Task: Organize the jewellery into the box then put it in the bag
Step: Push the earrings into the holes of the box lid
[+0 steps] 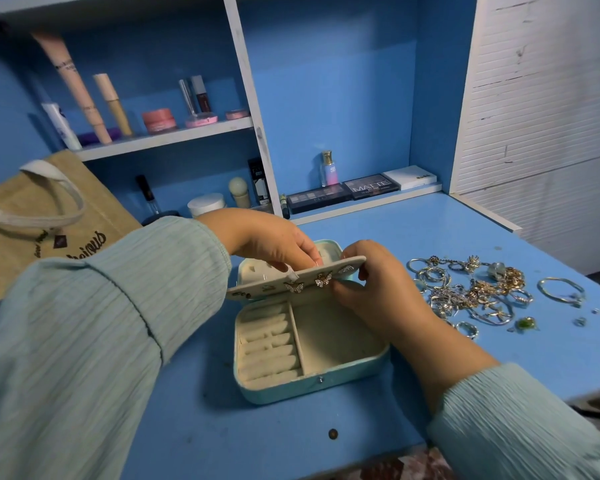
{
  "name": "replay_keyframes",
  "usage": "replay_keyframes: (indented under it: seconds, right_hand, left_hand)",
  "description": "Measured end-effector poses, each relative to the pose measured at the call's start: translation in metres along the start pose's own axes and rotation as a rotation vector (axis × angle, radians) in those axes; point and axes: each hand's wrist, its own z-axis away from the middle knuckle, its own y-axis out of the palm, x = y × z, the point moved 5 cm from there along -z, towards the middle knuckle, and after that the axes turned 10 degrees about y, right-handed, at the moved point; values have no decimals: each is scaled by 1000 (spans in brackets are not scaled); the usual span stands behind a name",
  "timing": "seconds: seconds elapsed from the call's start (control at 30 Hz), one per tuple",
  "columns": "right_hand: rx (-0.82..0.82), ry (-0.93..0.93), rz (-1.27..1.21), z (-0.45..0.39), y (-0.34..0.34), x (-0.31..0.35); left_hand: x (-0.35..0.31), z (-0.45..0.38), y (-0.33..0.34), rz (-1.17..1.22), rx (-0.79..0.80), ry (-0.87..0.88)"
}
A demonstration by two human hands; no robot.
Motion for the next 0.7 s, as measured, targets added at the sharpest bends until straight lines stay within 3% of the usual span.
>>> replay_keyframes:
  seconds: [0.7]
  right_hand:
    - [-33,57,-31,0,-3,0]
  left_hand:
    - [-3,5,-2,-114,5,-53]
